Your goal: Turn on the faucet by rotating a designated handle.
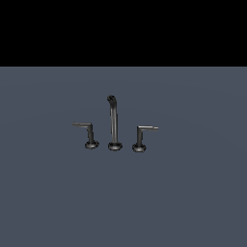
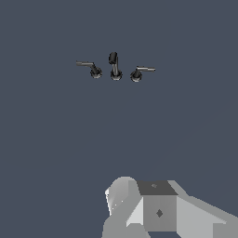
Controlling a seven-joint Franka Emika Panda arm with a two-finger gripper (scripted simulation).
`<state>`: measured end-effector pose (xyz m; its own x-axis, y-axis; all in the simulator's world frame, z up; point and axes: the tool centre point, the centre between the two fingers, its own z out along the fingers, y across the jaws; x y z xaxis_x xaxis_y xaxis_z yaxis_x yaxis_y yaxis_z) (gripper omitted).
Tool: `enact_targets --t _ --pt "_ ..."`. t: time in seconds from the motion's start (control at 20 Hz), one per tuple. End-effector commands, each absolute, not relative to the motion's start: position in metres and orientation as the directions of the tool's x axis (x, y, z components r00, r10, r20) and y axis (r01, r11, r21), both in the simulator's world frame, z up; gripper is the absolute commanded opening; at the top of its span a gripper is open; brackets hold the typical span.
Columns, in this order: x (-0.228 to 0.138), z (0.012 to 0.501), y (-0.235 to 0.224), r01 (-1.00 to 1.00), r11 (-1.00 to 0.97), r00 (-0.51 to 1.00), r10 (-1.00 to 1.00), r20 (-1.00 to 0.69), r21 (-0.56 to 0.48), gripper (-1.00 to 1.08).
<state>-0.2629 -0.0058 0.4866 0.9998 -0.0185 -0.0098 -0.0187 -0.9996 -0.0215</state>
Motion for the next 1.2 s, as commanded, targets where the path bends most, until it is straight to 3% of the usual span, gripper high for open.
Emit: enact_targets --t 0.0,0.55,1.15 --pt "-0.263 0.487 -0.006 -0.019 -1.0 1.0 -0.019 -0.01 -0.021 -1.0" --pt "-0.26 0.498 -0.015 -0.057 -0.998 0.998 -0.057 0.031 0.007 -1.0" --pt "-0.243 0.491 -0.008 -0.1 -0.995 0.995 -0.101 0.019 -0.029 -1.0"
